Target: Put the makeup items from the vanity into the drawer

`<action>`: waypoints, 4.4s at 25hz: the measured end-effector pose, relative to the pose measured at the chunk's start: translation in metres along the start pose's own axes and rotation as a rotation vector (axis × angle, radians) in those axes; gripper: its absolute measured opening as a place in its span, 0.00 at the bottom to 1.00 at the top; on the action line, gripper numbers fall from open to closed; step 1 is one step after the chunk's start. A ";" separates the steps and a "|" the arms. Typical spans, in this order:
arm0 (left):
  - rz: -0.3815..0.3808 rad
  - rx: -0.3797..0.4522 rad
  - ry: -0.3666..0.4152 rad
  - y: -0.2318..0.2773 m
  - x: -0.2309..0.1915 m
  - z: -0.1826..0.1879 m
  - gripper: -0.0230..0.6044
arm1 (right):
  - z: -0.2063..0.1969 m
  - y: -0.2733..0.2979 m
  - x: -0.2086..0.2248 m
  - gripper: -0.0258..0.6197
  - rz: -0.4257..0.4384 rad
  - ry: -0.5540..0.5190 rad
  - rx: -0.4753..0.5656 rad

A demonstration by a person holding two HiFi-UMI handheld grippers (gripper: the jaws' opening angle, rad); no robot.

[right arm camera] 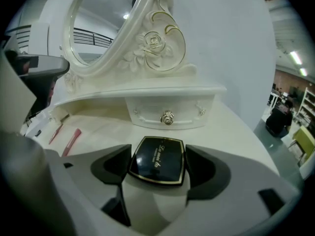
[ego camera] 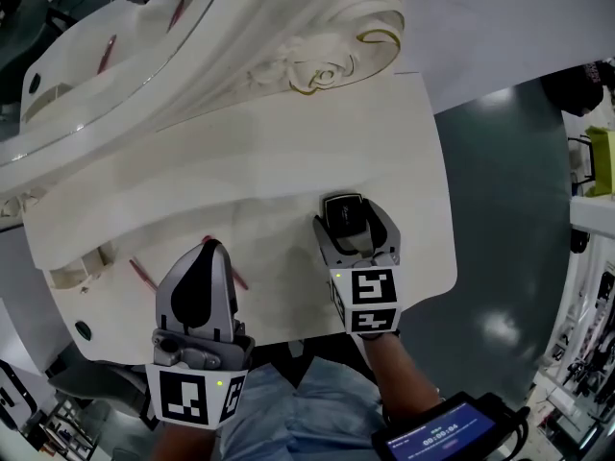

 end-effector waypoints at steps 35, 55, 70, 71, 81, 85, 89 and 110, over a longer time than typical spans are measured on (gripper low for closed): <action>0.443 0.399 -0.023 -0.219 -0.023 0.025 0.03 | 0.131 -0.086 -0.168 0.57 0.490 -0.386 0.433; 0.510 0.315 -0.093 -0.297 -0.227 0.049 0.03 | 0.167 0.015 -0.397 0.57 0.667 -0.379 0.272; 0.436 0.269 -0.150 -0.287 -0.286 0.060 0.03 | 0.175 0.036 -0.416 0.57 0.741 -0.099 0.045; 0.431 0.270 -0.152 -0.286 -0.288 0.061 0.03 | 0.175 0.035 -0.416 0.57 0.742 -0.094 0.056; 0.399 0.260 -0.143 -0.274 -0.296 0.065 0.03 | 0.172 0.030 -0.417 0.57 0.674 -0.202 0.148; 0.384 0.255 -0.131 -0.270 -0.290 0.066 0.03 | 0.173 0.024 -0.410 0.57 0.658 -0.198 0.182; 0.354 0.250 -0.110 -0.260 -0.276 0.069 0.03 | 0.167 0.023 -0.402 0.57 0.645 -0.270 0.170; 0.226 0.279 -0.024 -0.223 -0.177 0.079 0.03 | 0.154 -0.022 -0.300 0.55 0.559 -0.252 0.271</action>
Point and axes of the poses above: the fingertips, and each gripper's own axes: y forward along the fingers, x to its right, z out of its top, the point moved 10 cm from there along -y, backward along the fingers, and after that the axes turned 11 degrees about -y, right-handed, at the moved point
